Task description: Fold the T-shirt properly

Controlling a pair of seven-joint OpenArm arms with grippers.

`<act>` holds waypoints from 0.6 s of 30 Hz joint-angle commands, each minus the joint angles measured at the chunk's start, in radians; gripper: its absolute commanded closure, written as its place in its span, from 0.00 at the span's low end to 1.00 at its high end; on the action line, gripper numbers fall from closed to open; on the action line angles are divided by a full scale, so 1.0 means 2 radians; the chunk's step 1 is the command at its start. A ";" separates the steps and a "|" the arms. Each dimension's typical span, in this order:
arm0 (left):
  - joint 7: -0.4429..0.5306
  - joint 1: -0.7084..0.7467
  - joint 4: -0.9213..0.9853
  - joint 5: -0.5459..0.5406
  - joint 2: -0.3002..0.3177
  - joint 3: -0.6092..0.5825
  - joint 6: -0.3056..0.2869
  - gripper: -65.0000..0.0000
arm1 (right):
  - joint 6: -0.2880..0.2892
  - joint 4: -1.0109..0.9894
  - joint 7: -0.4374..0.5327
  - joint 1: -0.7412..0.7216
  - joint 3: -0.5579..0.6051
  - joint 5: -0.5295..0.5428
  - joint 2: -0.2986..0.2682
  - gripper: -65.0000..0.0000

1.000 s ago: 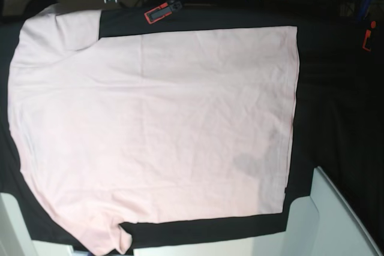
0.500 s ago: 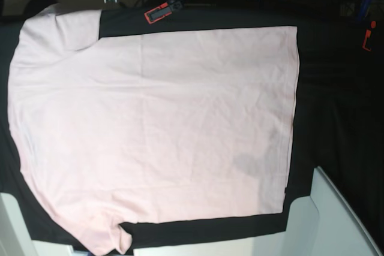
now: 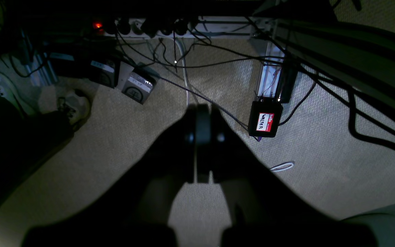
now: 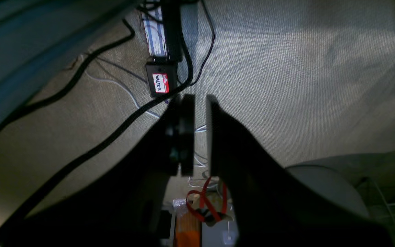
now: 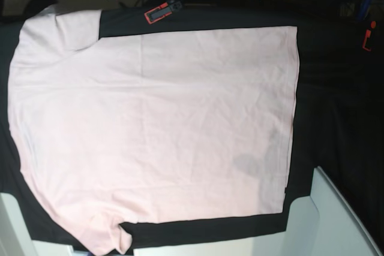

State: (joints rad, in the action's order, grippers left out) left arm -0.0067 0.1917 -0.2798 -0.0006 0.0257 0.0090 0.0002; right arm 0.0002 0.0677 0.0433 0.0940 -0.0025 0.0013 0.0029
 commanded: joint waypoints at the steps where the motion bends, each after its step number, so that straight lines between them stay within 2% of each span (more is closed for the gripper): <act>1: 0.004 0.005 -0.002 0.000 0.002 0.001 0.003 0.99 | 0.000 0.000 0.003 0.000 -0.001 0.001 -0.001 0.89; 3: 0.004 0.005 -0.002 0.000 0.002 0.001 0.003 0.98 | -0.001 0.000 0.003 -0.001 -0.001 0.001 -0.002 0.83; 5: 0.004 0.005 -0.002 0.000 0.002 0.001 0.003 0.97 | -0.001 0.000 0.001 -0.002 -0.003 0.001 -0.009 0.65; 9: 0.004 0.005 -0.002 0.000 0.009 0.001 0.003 0.97 | -0.001 0.000 0.002 0.000 -0.003 0.002 -0.011 0.10; 10: 0.004 0.005 -0.002 0.000 0.009 0.001 0.003 0.97 | 0.000 0.000 0.003 0.002 -0.003 0.002 -0.011 0.00; 15: 0.004 0.005 -0.002 0.000 0.014 0.001 0.003 0.97 | 0.001 0.001 0.004 0.005 -0.003 0.002 -0.011 0.00; 16: 0.004 0.005 -0.002 0.000 0.014 0.001 0.003 0.97 | 0.001 0.002 0.004 0.005 -0.003 0.002 -0.011 0.05; 18: 0.004 0.005 -0.002 0.000 0.014 0.001 0.003 0.97 | 0.001 0.007 0.008 0.005 -0.003 0.002 -0.011 0.25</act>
State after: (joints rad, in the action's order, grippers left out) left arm -0.0067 0.1917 -0.2798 -0.0006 0.0483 0.0090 0.0002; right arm 0.0029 0.0780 0.0509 0.1032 -0.0063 0.0017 -0.0166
